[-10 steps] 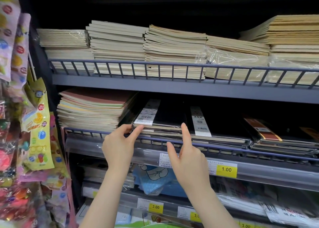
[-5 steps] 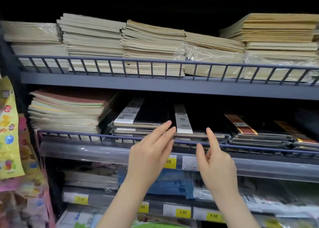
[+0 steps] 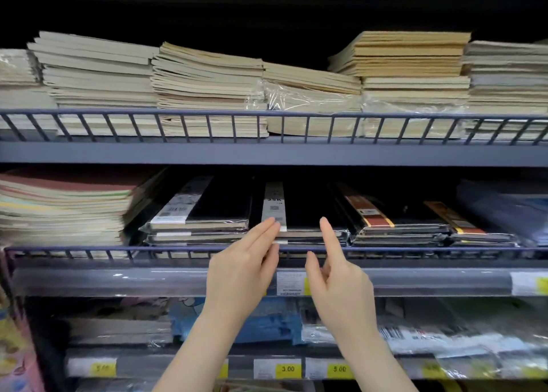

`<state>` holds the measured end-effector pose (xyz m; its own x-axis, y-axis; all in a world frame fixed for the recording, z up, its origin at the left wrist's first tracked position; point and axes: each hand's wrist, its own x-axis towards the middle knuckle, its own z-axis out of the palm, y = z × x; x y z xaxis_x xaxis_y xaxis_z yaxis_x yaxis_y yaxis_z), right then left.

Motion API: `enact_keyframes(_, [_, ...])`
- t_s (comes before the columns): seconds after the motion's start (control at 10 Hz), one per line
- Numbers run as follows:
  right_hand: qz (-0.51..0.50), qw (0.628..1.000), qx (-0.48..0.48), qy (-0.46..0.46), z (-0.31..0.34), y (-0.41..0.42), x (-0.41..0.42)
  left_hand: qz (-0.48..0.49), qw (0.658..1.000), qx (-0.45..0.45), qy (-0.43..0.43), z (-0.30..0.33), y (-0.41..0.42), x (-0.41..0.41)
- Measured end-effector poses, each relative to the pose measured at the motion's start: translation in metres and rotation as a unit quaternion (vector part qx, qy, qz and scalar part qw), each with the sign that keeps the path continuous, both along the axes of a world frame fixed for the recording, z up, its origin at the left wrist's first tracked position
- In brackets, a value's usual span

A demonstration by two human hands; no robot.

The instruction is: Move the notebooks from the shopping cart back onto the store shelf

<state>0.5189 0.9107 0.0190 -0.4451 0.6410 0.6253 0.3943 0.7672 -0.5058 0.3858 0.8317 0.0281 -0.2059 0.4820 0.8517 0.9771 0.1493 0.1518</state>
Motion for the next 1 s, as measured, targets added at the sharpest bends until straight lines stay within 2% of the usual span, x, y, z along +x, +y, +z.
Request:
enact_keyframes(0.2, [-0.094, 0.995, 0.015, 0.007, 0.01, 0.039, 0.062, -0.07, 0.996, -0.057, 0.027, 0.016, 0.049, 0.046])
enact_keyframes(0.3, [-0.112, 0.994, 0.004, -0.019, 0.009, 0.055, 0.073, -0.051, 0.993, -0.083, 0.068, 0.018, 0.076, 0.064])
enact_keyframes(0.7, [-0.081, 0.996, 0.025, -0.008, 0.003, 0.063, 0.071, -0.051, 0.994, -0.091, 0.005, 0.017, 0.088, 0.07])
enact_keyframes(0.8, [-0.076, 0.997, 0.026, 0.011, 0.001, 0.068, 0.081, -0.072, 0.995, -0.068, -0.004, 0.021, 0.088, 0.076])
enact_keyframes(0.9, [-0.067, 0.996, 0.044, 0.032, 0.006, 0.069, 0.09, -0.136, 0.99, -0.02, 0.021, 0.022, 0.085, 0.084])
enact_keyframes(1.0, [-0.039, 0.998, 0.05, 0.017, 0.021, 0.081, 0.086, -0.141, 0.99, -0.024, -0.015, 0.037, 0.089, 0.079])
